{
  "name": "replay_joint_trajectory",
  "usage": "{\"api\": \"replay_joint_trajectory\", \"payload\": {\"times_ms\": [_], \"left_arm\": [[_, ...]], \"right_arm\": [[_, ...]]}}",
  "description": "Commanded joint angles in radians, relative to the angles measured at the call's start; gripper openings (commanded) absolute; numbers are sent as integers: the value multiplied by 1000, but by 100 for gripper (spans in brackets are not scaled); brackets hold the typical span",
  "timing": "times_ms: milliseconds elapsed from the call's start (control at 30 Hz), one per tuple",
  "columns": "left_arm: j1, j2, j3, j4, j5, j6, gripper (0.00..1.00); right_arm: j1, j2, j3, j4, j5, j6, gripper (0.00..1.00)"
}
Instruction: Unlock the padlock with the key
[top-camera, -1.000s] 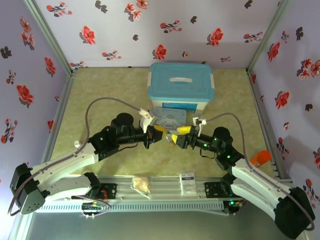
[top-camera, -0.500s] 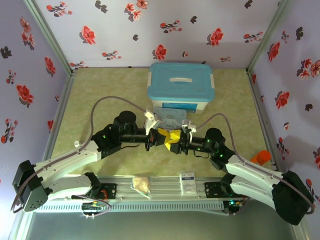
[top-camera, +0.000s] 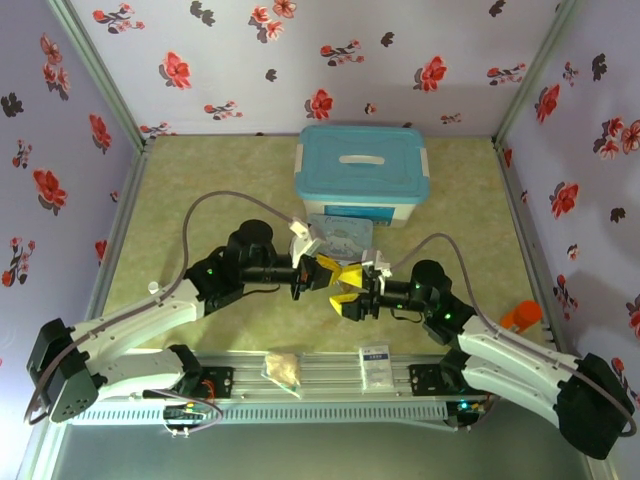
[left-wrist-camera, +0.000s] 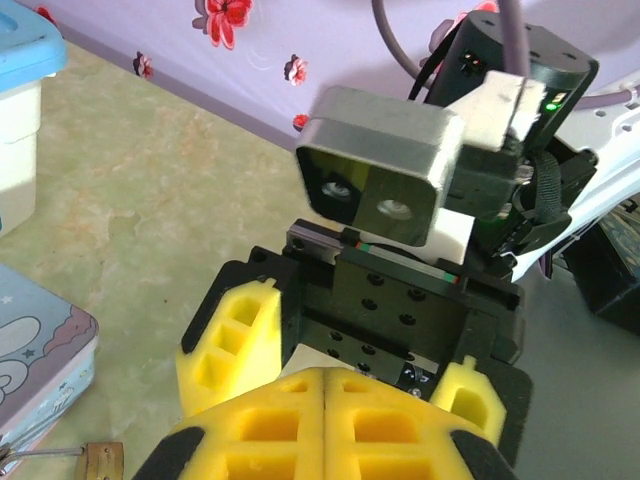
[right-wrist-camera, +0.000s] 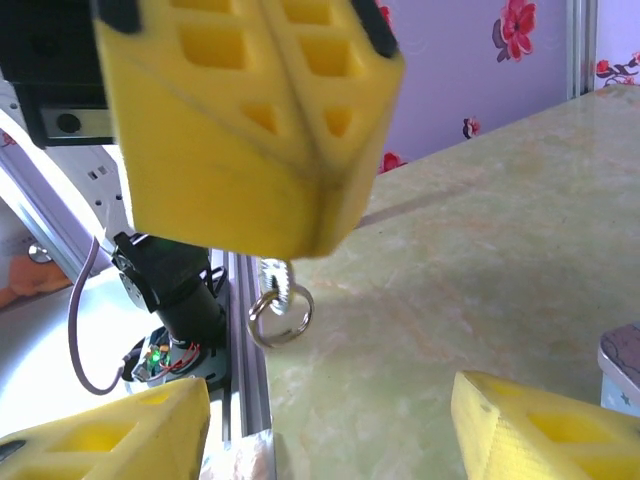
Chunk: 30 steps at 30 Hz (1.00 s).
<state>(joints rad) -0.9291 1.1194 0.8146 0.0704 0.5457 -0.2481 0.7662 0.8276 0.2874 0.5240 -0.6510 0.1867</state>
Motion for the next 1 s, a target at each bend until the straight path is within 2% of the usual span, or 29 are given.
{"api": "replay_joint_trajectory", "payload": {"times_ms": [0, 167, 333, 633, 700, 833, 967], "left_arm": [[4, 14, 32, 15, 32, 0, 0], [2, 13, 22, 31, 39, -5, 0], [1, 1, 18, 29, 65, 3, 0], [1, -13, -5, 36, 63, 1, 0], [2, -15, -8, 32, 64, 6, 0], [2, -19, -9, 27, 64, 7, 0], [3, -28, -14, 22, 64, 10, 0]], "right_arm": [[7, -4, 9, 17, 38, -22, 65], [7, 21, 17, 76, 65, 4, 61], [5, 19, 11, 139, 77, 38, 52], [4, 39, 19, 169, 31, 75, 46], [5, 44, 18, 188, 32, 85, 49], [5, 55, 28, 183, 40, 96, 63], [5, 58, 31, 167, 66, 90, 66]]}}
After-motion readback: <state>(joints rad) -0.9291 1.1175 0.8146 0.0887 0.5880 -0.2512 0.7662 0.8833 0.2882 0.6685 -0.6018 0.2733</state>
